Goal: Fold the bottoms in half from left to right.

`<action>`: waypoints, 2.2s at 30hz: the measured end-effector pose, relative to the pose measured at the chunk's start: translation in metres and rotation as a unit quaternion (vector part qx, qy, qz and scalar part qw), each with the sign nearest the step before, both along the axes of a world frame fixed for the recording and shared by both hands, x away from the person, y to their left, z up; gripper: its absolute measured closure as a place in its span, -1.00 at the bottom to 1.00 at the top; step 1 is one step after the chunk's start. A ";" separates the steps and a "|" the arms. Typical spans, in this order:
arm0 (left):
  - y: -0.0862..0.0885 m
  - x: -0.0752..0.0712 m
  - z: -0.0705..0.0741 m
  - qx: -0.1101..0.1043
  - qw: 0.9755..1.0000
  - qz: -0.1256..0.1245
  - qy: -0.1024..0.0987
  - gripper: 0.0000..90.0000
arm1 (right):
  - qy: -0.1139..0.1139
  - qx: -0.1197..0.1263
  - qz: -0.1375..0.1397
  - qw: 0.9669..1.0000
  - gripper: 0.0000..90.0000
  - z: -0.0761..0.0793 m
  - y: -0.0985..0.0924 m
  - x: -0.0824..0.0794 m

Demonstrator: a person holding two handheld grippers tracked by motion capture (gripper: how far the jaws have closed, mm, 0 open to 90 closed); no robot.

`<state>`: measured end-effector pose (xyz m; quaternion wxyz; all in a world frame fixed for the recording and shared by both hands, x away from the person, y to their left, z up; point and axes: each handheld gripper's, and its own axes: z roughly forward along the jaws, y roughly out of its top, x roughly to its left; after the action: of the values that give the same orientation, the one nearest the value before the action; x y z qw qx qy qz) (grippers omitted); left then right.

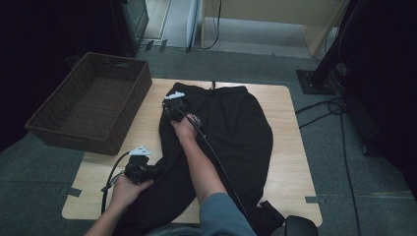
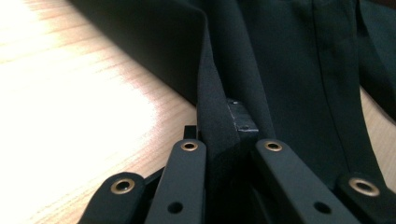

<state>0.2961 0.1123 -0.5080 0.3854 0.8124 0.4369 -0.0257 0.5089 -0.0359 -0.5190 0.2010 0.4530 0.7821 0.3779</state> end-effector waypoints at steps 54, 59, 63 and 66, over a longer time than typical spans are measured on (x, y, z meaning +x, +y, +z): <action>-0.155 0.024 -0.003 0.025 0.995 -0.083 -0.046 0.94 | 0.073 0.063 -0.108 0.989 0.91 0.020 -0.206 -0.016; -0.140 0.026 0.000 0.047 0.994 -0.081 -0.056 0.95 | 0.074 0.059 -0.112 0.989 0.90 0.012 -0.207 -0.020; -0.113 0.030 0.002 0.055 0.995 -0.067 -0.050 0.95 | 0.072 0.058 -0.109 0.990 0.90 0.013 -0.202 -0.022; -0.089 0.033 0.004 0.069 0.995 -0.054 -0.050 0.95 | 0.071 0.051 -0.105 0.991 0.90 0.013 -0.196 -0.023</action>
<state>0.3295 0.0231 -0.5043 0.3483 0.8596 0.3729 0.0245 0.4863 -0.2322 -0.5063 0.1598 0.5681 0.7221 0.3610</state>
